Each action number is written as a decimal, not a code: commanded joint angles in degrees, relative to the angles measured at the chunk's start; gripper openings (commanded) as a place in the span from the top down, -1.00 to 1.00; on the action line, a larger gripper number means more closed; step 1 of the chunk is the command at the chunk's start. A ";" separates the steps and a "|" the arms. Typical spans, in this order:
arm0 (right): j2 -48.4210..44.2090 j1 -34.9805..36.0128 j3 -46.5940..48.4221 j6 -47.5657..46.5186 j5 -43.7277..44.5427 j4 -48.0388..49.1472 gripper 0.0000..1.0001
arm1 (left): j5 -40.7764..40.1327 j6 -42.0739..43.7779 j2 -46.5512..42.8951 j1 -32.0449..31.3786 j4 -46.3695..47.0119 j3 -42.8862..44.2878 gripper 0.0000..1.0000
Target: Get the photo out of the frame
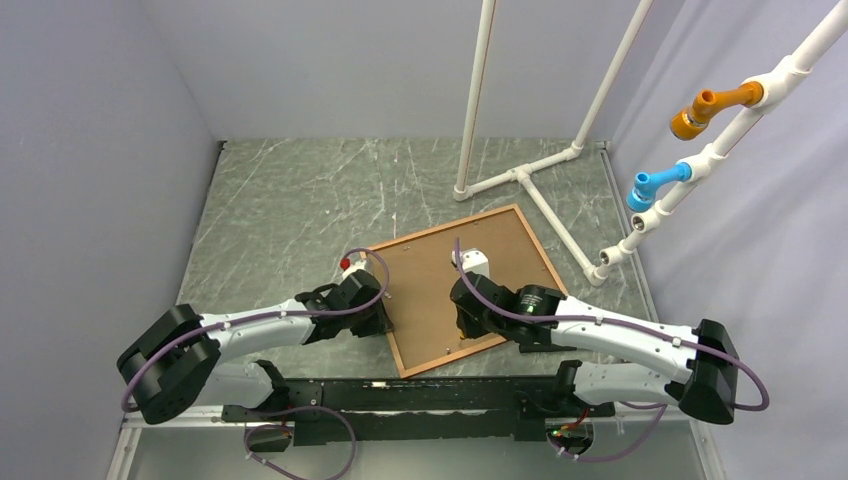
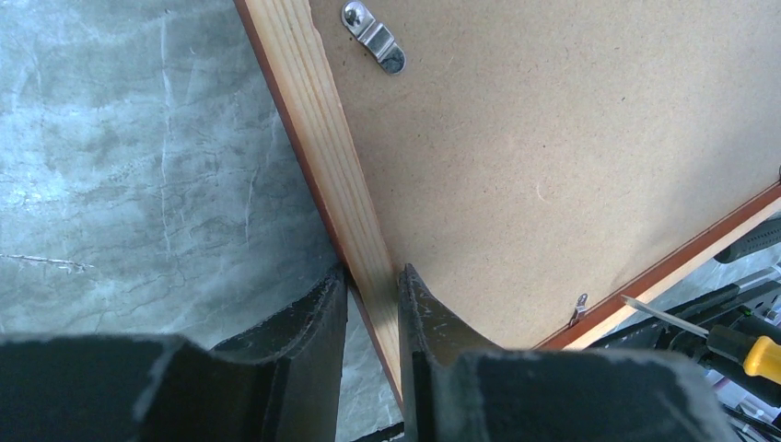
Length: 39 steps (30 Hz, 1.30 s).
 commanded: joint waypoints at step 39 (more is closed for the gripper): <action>7.02 1.88 4.04 1.33 4.63 -1.42 1.00 | -1.85 1.35 3.90 -0.05 -3.71 -2.09 0.27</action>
